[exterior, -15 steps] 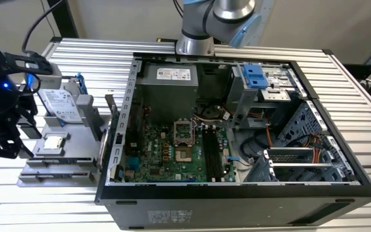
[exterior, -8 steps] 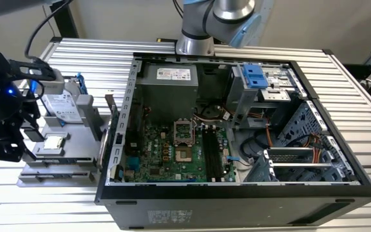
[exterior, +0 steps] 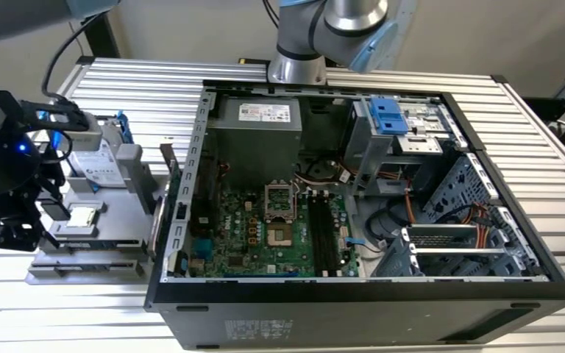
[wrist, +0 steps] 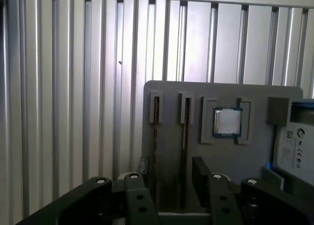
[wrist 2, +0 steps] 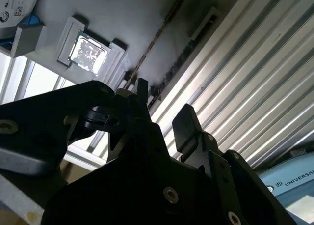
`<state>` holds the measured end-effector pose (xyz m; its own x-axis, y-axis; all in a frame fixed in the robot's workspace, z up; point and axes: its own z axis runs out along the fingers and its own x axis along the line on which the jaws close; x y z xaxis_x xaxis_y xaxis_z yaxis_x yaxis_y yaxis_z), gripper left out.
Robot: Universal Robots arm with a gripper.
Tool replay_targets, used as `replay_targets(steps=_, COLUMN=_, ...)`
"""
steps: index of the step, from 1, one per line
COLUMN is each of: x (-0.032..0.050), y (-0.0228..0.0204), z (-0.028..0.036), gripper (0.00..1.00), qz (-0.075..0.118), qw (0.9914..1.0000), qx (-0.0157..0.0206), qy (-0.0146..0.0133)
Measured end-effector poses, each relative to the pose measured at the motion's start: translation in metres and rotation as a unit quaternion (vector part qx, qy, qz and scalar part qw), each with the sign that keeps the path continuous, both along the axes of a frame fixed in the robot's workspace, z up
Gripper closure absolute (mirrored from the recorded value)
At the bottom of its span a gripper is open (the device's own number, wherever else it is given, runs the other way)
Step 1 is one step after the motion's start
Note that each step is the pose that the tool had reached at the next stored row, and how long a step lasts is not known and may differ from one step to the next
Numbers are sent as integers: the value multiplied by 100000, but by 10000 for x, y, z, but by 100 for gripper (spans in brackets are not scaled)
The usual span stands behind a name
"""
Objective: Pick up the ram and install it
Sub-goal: 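Pick up the ram and move it above insertion slot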
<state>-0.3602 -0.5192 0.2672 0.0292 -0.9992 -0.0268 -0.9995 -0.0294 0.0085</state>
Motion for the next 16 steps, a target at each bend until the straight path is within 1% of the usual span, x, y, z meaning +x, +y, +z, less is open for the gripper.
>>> replay_targets(steps=16, x=0, y=0, z=-229, gripper=0, qz=-3, qw=100000, qx=-1, qy=-7)
